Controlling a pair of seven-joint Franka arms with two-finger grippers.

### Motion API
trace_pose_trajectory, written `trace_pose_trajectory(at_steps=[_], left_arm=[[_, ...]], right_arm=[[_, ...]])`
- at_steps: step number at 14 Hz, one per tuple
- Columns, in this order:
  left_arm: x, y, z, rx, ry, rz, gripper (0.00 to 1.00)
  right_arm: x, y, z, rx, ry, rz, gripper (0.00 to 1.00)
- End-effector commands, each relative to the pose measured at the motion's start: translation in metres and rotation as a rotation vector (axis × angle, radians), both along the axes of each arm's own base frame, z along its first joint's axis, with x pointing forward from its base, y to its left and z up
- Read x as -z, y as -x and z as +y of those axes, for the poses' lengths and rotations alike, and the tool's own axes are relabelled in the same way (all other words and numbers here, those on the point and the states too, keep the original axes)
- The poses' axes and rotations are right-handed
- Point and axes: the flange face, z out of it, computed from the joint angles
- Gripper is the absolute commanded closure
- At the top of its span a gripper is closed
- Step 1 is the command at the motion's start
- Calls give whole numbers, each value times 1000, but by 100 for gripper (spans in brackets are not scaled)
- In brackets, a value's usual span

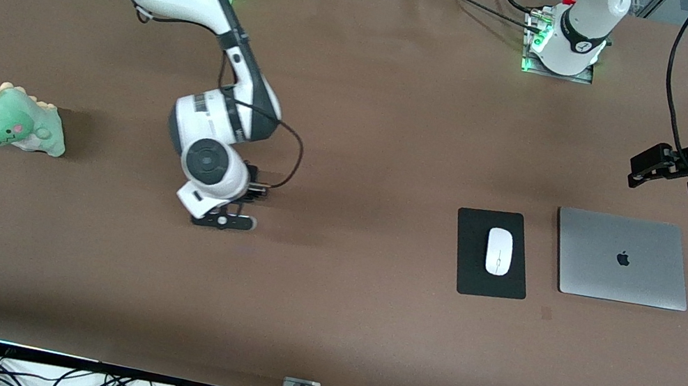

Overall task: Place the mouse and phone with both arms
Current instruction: 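Carry the black phone with the right gripper toward the plush toy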

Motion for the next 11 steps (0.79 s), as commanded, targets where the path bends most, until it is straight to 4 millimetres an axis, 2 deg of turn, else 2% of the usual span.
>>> trace_pose_trajectory(at_steps=[1, 4, 7, 9, 11], left_arm=[[-6, -3, -2, 19, 22, 5, 0], [-6, -4, -1, 14, 24, 5, 0], [-6, -3, 0, 11, 24, 7, 0], [-6, -3, 0, 10, 24, 7, 0], [-6, -3, 0, 10, 24, 7, 0]], right_arm=[[-22, 0, -57, -63, -32, 42, 77], [-31, 0, -143, -97, -65, 33, 77], [-27, 23, -219, -62, -84, -16, 77], [-19, 48, -249, -35, -86, -81, 77], [-3, 65, -273, -33, -75, -137, 77]])
